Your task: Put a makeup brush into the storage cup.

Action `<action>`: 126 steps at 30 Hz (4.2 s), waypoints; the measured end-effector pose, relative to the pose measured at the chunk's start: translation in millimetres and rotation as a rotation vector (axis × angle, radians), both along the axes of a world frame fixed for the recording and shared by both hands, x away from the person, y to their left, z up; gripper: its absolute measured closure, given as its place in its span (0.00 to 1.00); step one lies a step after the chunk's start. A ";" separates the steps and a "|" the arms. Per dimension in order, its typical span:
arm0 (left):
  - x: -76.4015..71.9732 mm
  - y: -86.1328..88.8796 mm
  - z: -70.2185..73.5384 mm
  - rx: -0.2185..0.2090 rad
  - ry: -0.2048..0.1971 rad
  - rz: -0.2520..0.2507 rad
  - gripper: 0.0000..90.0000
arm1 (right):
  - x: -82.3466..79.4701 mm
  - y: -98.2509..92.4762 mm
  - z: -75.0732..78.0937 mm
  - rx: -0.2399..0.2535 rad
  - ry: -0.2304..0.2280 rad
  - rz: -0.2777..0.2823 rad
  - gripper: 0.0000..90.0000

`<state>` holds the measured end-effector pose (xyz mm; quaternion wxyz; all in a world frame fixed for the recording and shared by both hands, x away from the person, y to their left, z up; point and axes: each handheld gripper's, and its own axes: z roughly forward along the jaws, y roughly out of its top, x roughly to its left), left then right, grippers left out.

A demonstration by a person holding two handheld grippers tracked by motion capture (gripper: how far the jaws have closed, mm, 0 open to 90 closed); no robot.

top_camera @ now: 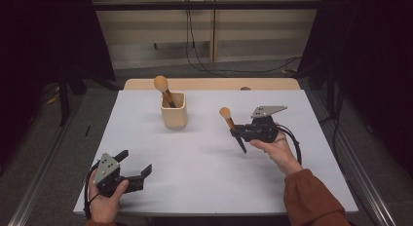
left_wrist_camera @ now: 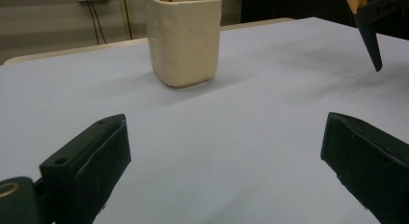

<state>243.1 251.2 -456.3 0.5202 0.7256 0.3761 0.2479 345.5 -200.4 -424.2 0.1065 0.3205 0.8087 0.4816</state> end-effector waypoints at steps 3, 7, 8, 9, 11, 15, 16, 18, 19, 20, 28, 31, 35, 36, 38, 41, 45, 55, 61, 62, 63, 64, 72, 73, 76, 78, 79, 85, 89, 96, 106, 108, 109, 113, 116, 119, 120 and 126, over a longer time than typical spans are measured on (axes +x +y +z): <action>-0.1 0.8 0.3 0.002 -0.002 0.001 0.04 | -0.8 -1.3 -0.1 0.019 -0.026 -0.015 0.83; 0.1 1.0 0.2 0.001 -0.003 0.001 0.04 | -3.7 -1.8 -2.2 0.050 -0.052 -0.011 0.83; 0.0 0.8 0.4 0.001 -0.003 0.001 0.04 | -4.5 -2.0 -3.1 0.058 -0.056 -0.007 0.83; 0.2 0.3 0.4 -0.001 -0.003 0.002 0.04 | -5.2 -2.3 -4.1 0.070 -0.055 -0.008 0.83; 0.9 -0.1 0.2 -0.002 -0.001 0.000 0.04 | -6.0 -3.0 -5.7 0.082 -0.056 -0.010 0.83; 1.0 -0.9 0.8 -0.007 -0.003 -0.006 0.04 | -8.0 -2.9 -7.6 0.103 -0.071 -0.014 0.83; 1.1 -0.9 0.8 -0.009 -0.003 -0.006 0.04 | -8.8 -2.6 -7.9 0.112 -0.075 -0.013 0.83; 1.1 -1.1 1.2 -0.010 -0.006 -0.006 0.04 | -10.5 -1.5 -8.9 0.128 -0.085 -0.007 0.83; 1.1 -1.3 1.4 -0.009 -0.006 -0.005 0.04 | -11.4 -0.7 -9.6 0.136 -0.089 -0.004 0.83; 1.1 -1.6 1.5 -0.011 -0.006 -0.006 0.04 | -12.4 0.2 -10.5 0.142 -0.091 0.003 0.83; 2.2 -7.8 6.9 -0.035 -0.023 -0.026 0.05 | -16.3 5.5 -12.9 0.153 -0.096 0.026 0.83; 3.1 -13.0 8.9 -0.027 -0.028 -0.043 0.05 | -18.1 6.9 -12.3 0.168 -0.100 0.037 0.83; 3.7 -19.7 11.5 -0.026 -0.030 -0.059 0.05 | -21.2 8.9 -9.8 0.186 -0.110 0.049 0.83; 3.7 -21.3 12.4 -0.027 -0.029 -0.060 0.05 | -21.8 9.4 -9.5 0.189 -0.111 0.052 0.83; 3.6 -23.4 13.9 -0.027 -0.031 -0.063 0.05 | -23.8 11.0 -8.6 0.194 -0.115 0.063 0.83; 3.9 -27.7 18.1 -0.037 -0.039 -0.061 0.04 | -25.5 12.5 -7.7 0.198 -0.122 0.070 0.83; 5.7 -32.7 23.8 -0.061 -0.054 -0.059 0.04 | -27.0 14.6 -7.3 0.208 -0.122 0.073 0.83; 16.1 -55.4 35.6 -0.033 -0.066 -0.120 0.04 | -31.6 22.5 -6.5 0.212 -0.122 0.100 0.83; 22.3 -65.2 43.4 -0.068 -0.063 -0.136 0.04 | -34.2 24.8 -4.1 0.222 -0.132 0.105 0.83; 23.3 -66.9 45.1 -0.070 -0.063 -0.141 0.04 | -34.4 25.2 -4.3 0.221 -0.132 0.106 0.83; 23.9 -69.6 47.4 -0.071 -0.062 -0.142 0.04 | -34.6 25.6 -4.7 0.223 -0.132 0.106 0.83; 23.7 -71.7 49.6 -0.068 -0.063 -0.149 0.04 | -35.0 26.1 -5.0 0.223 -0.130 0.107 0.83; 22.5 -91.3 55.9 -0.087 -0.058 -0.199 0.04 | -41.3 35.2 -1.2 0.226 -0.144 0.136 0.83; 23.1 -93.3 56.3 -0.092 -0.058 -0.206 0.04 | -41.9 36.6 -1.2 0.227 -0.144 0.138 0.83; 25.0 -100.0 58.5 -0.104 -0.065 -0.213 0.03 | -42.8 38.5 -0.9 0.230 -0.146 0.146 0.83; 27.2 -105.5 61.8 -0.099 -0.065 -0.228 0.03 | -42.7 39.2 -0.8 0.239 -0.144 0.147 0.83; 28.3 -108.4 64.1 -0.092 -0.072 -0.238 0.04 | -42.6 39.5 -0.9 0.243 -0.144 0.147 0.83; 35.1 -124.3 76.4 -0.093 -0.092 -0.268 0.03 | -42.9 40.4 -1.4 0.259 -0.140 0.145 0.83; 41.0 -133.0 76.6 -0.116 -0.071 -0.278 0.03 | -43.4 41.6 -1.5 0.271 -0.134 0.150 0.83; 47.8 -149.7 75.9 -0.117 -0.061 -0.289 0.03 | -43.7 43.1 -1.4 0.281 -0.132 0.163 0.83; 51.7 -168.9 68.6 -0.133 -0.027 -0.306 0.04 | -46.2 45.9 -3.0 0.285 -0.131 0.175 0.83; 51.3 -171.7 66.7 -0.120 -0.023 -0.316 0.05 | -46.1 46.5 -3.4 0.289 -0.129 0.176 0.83; 51.3 -173.6 65.8 -0.121 -0.020 -0.321 0.06 | -46.3 46.7 -3.2 0.288 -0.131 0.176 0.83; 52.9 -175.7 65.3 -0.130 -0.017 -0.323 0.14 | -46.9 46.6 -2.9 0.287 -0.134 0.175 0.83; 56.3 -177.9 65.8 -0.138 -0.023 -0.295 0.21 | -46.9 46.1 -2.8 0.287 -0.135 0.170 0.83; 58.7 -179.1 64.4 -0.146 -0.009 -0.288 0.26 | -47.2 45.4 -3.2 0.287 -0.136 0.168 0.83; 59.5 -179.5 63.4 -0.150 -0.001 -0.300 0.29 | -47.2 45.2 -3.2 0.286 -0.137 0.167 0.83; 59.1 -181.0 61.6 -0.149 0.023 -0.301 0.40 | -47.4 43.9 -4.3 0.284 -0.140 0.157 0.83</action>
